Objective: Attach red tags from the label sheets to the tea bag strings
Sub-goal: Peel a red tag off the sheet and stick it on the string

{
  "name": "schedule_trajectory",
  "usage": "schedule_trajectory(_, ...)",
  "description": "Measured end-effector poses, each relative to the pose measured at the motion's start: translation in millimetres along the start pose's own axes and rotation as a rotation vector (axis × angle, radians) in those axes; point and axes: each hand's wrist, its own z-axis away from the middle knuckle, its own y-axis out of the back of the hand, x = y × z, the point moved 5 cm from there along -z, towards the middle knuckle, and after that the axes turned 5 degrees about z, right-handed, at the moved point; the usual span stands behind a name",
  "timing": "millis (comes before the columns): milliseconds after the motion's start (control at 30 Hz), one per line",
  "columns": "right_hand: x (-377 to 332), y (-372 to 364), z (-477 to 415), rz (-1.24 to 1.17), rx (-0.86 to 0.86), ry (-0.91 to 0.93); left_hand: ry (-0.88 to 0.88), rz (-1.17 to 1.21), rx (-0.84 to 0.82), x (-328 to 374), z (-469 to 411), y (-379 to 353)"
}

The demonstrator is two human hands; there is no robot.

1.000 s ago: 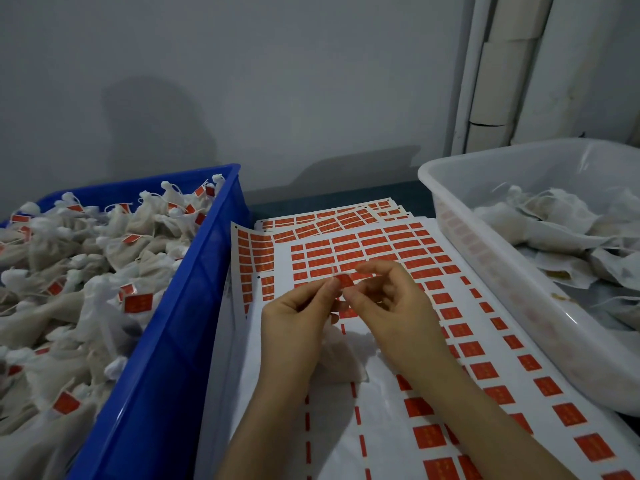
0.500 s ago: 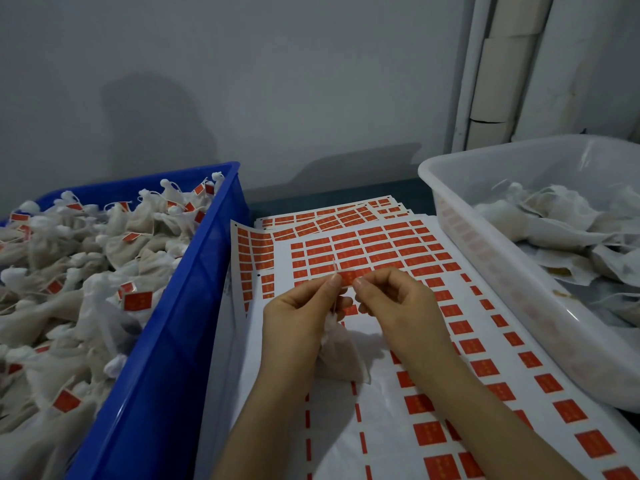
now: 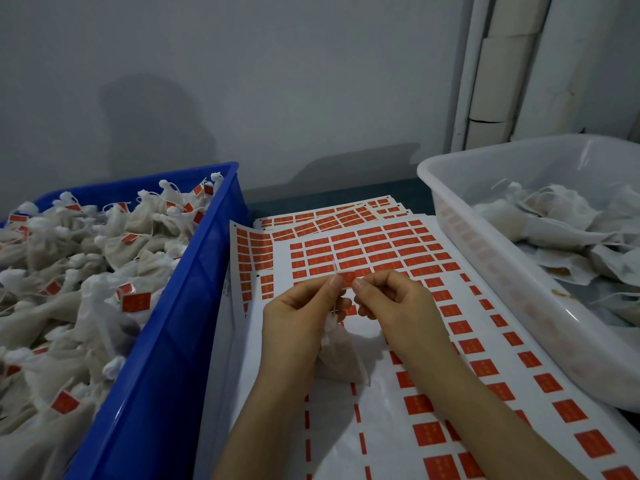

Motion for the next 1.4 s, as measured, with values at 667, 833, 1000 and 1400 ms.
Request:
schedule_trajectory(667,-3,1,0,-0.030,0.019,0.001,0.013,0.030,-0.007,1,3,-1)
schedule_trajectory(833,0,4,-1,-0.039,0.041,-0.020,0.010,0.027,0.002,2,2,-2)
schedule_trajectory(1000,-1,1,-1,-0.046,0.021,0.008,-0.028,-0.006,-0.003,3,2,-2)
schedule_trajectory(1400,-7,-9,10,0.096,-0.021,0.176,-0.381,-0.381,-0.009,9,8,-6)
